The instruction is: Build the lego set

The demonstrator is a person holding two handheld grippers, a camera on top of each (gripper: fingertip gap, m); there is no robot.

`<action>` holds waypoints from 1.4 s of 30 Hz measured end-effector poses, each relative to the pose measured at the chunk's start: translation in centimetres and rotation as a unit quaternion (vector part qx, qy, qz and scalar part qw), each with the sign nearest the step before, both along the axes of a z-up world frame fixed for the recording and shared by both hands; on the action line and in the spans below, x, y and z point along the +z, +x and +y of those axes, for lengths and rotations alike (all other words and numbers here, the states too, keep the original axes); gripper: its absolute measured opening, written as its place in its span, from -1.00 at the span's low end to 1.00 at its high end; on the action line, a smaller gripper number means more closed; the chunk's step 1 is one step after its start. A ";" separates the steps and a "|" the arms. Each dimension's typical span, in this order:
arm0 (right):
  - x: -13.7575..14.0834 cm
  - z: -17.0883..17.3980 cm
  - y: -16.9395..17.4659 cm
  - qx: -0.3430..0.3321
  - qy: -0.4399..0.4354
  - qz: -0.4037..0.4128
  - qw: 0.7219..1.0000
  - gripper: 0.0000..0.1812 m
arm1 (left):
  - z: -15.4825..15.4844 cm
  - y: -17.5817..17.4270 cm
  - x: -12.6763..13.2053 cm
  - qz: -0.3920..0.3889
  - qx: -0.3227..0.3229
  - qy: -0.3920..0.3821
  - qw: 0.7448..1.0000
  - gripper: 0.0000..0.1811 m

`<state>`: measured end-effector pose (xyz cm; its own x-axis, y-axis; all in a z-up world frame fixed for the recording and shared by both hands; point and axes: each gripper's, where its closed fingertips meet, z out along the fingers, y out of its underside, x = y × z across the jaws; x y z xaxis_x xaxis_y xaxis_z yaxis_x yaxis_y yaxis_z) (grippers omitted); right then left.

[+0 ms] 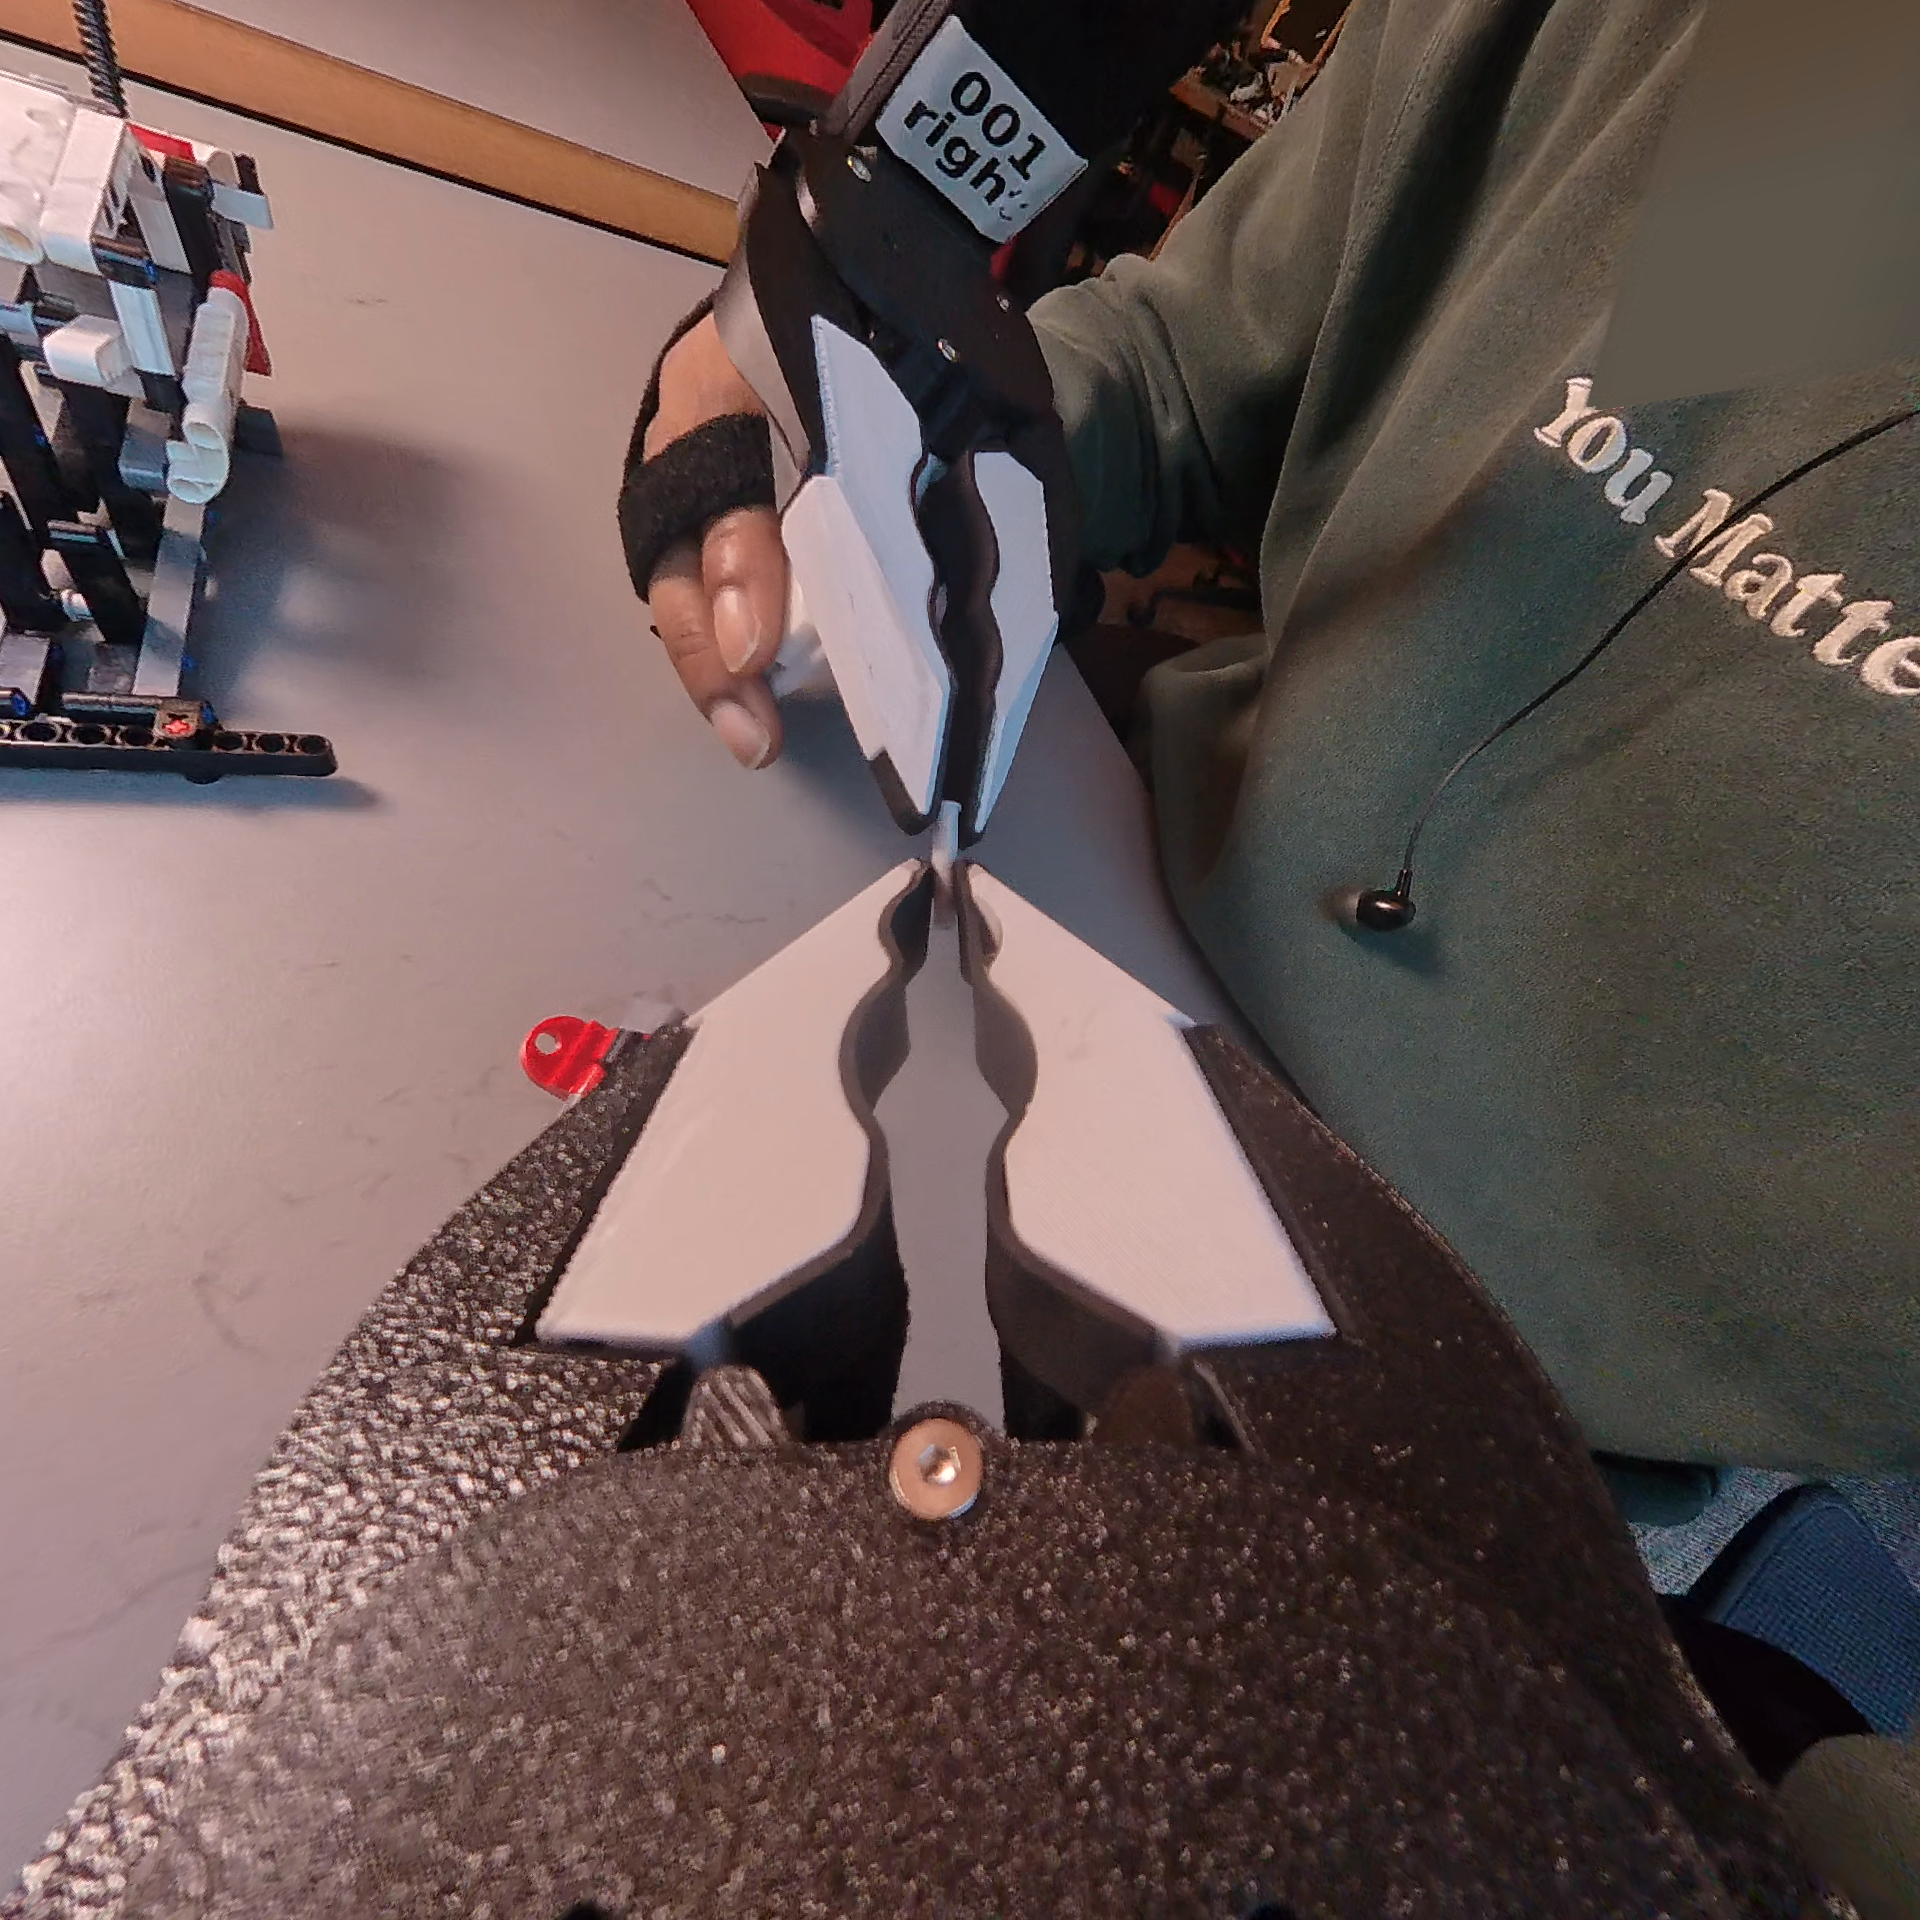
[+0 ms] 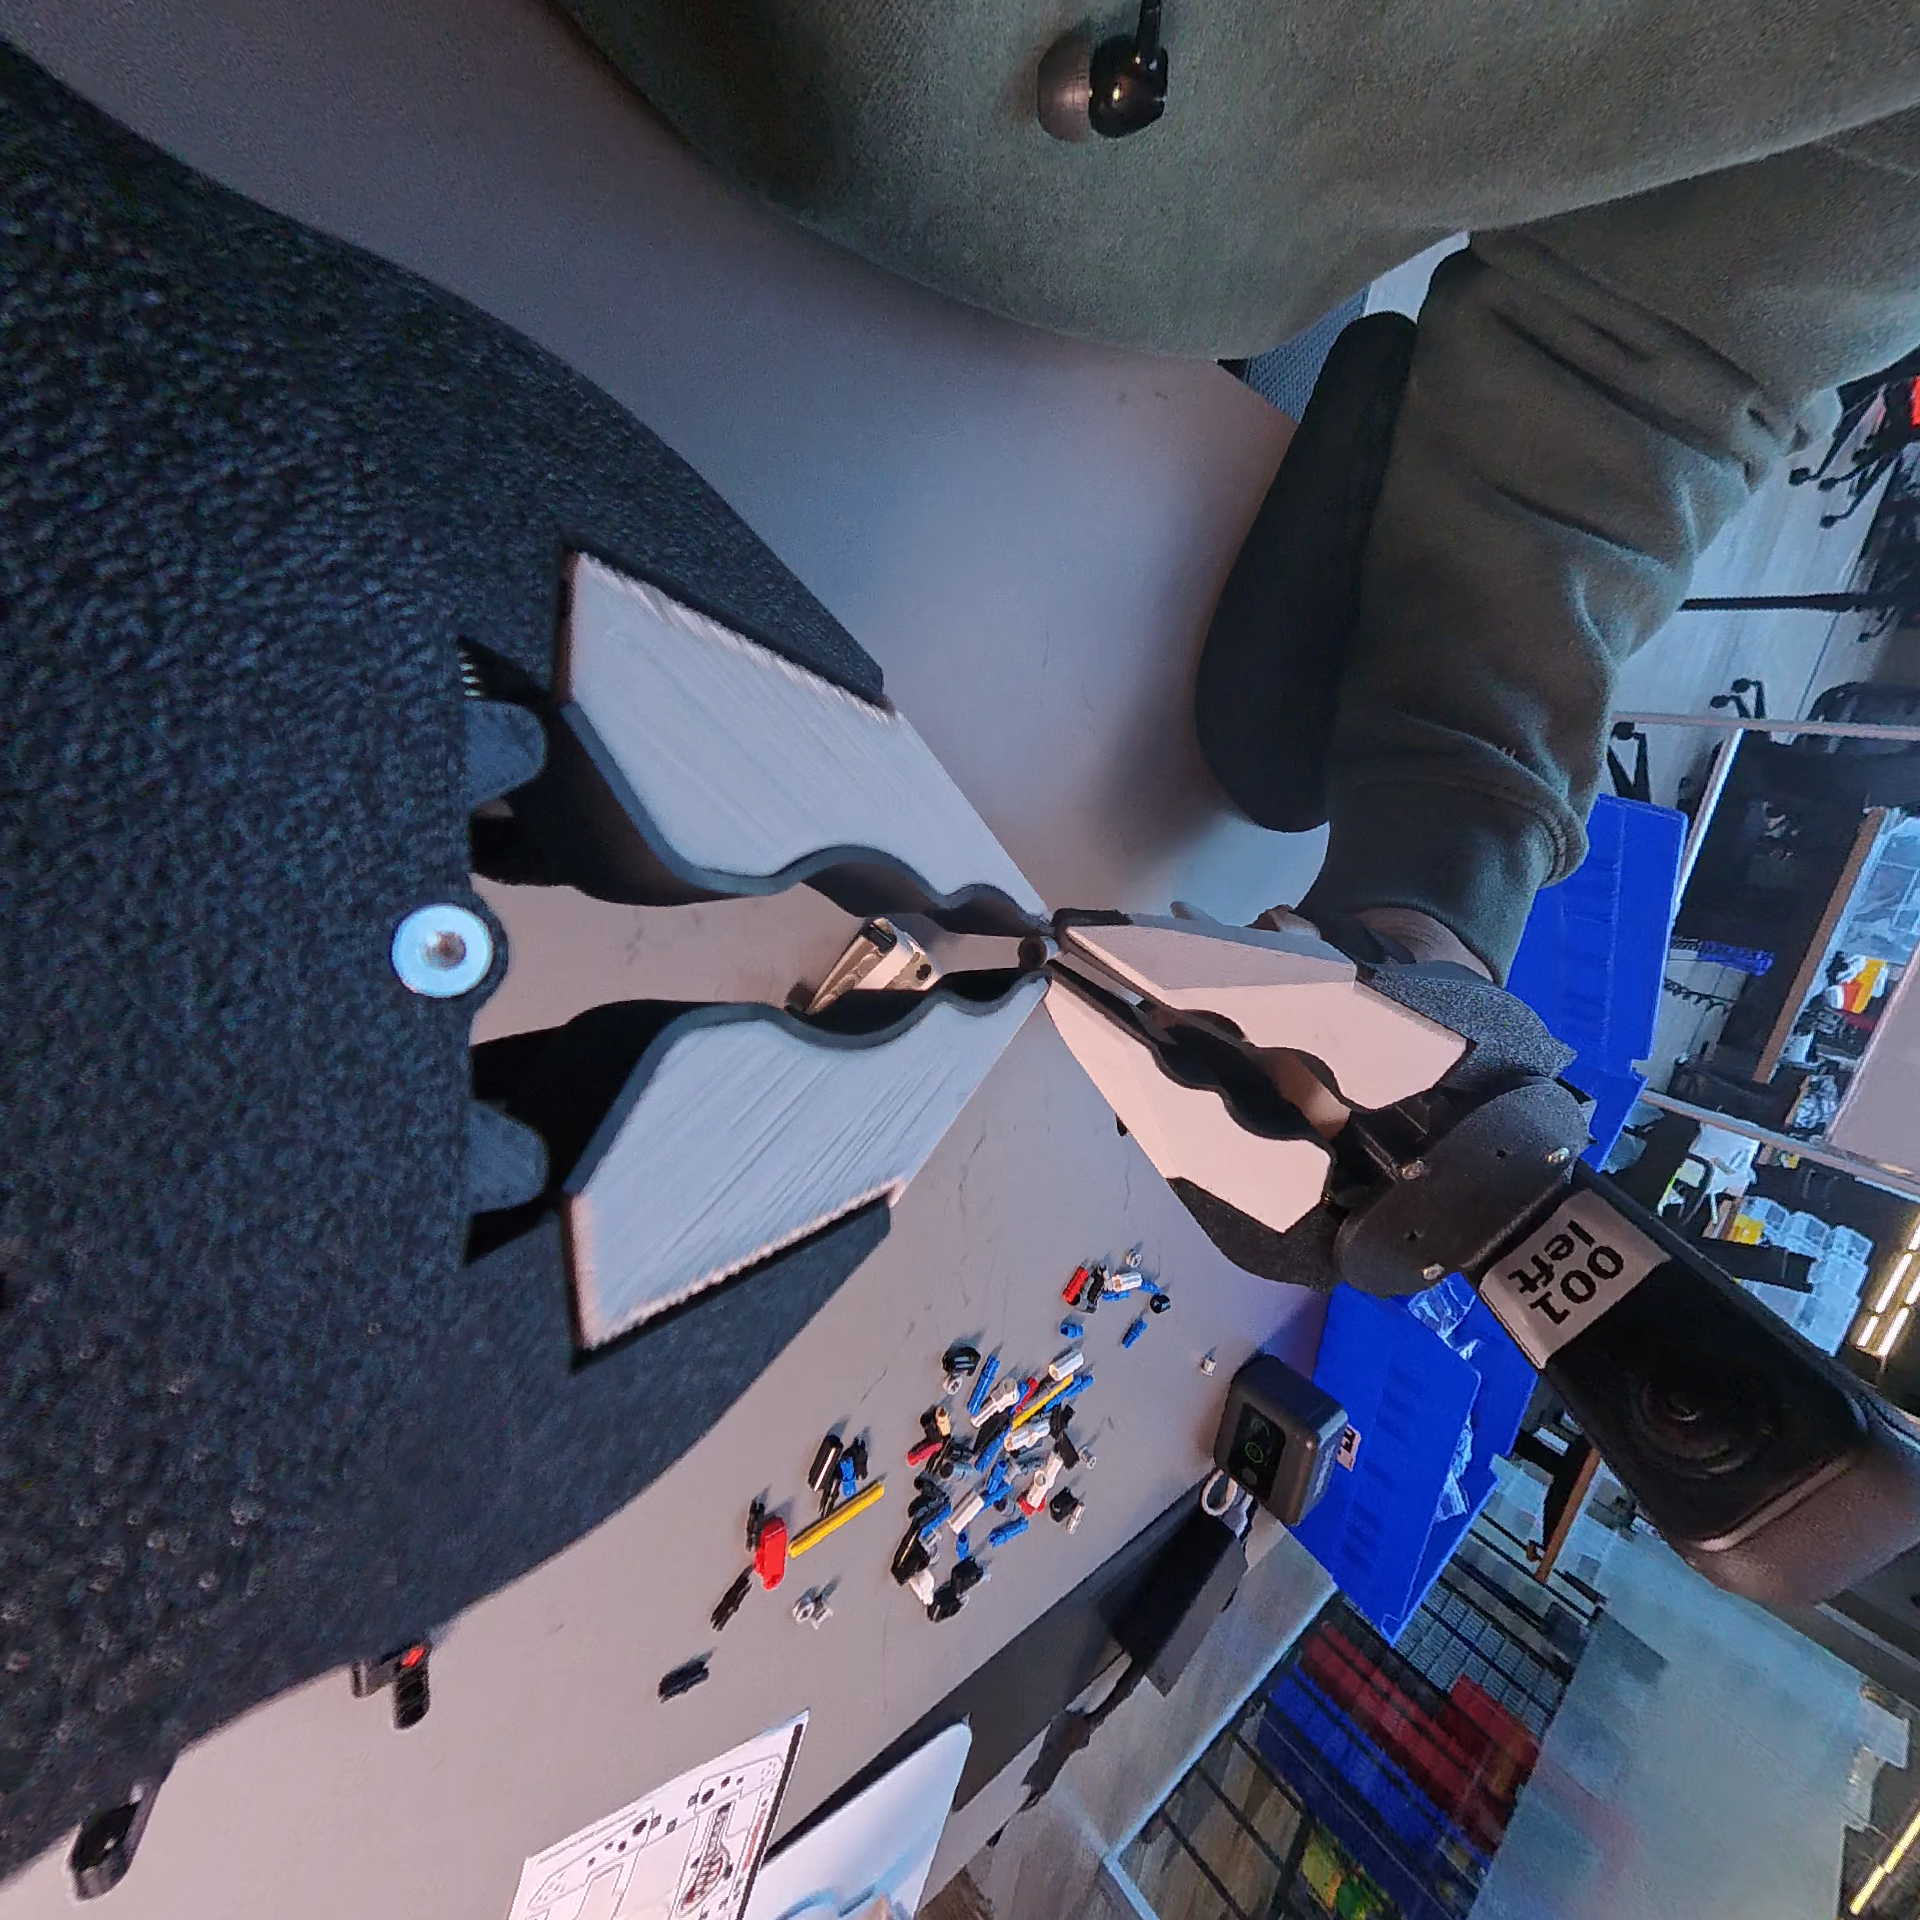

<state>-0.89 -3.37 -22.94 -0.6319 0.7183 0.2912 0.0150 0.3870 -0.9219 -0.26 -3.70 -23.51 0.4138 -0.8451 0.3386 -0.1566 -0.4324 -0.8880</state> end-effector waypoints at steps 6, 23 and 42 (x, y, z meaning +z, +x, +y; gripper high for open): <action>-0.3 0.2 -0.1 -0.003 0.002 -0.007 1.000 -0.94 | 0.1 -0.1 -0.3 0.002 0.005 -0.004 1.000 -0.95; 1.3 7.7 -0.4 -0.118 -0.035 0.012 0.992 -0.94 | 0.2 -3.4 -5.5 0.184 0.127 -0.028 0.974 -0.72; -0.2 8.0 -0.8 -0.128 -0.018 -0.013 0.992 -0.94 | 0.3 -4.0 -6.5 0.218 0.157 -0.030 0.963 -0.74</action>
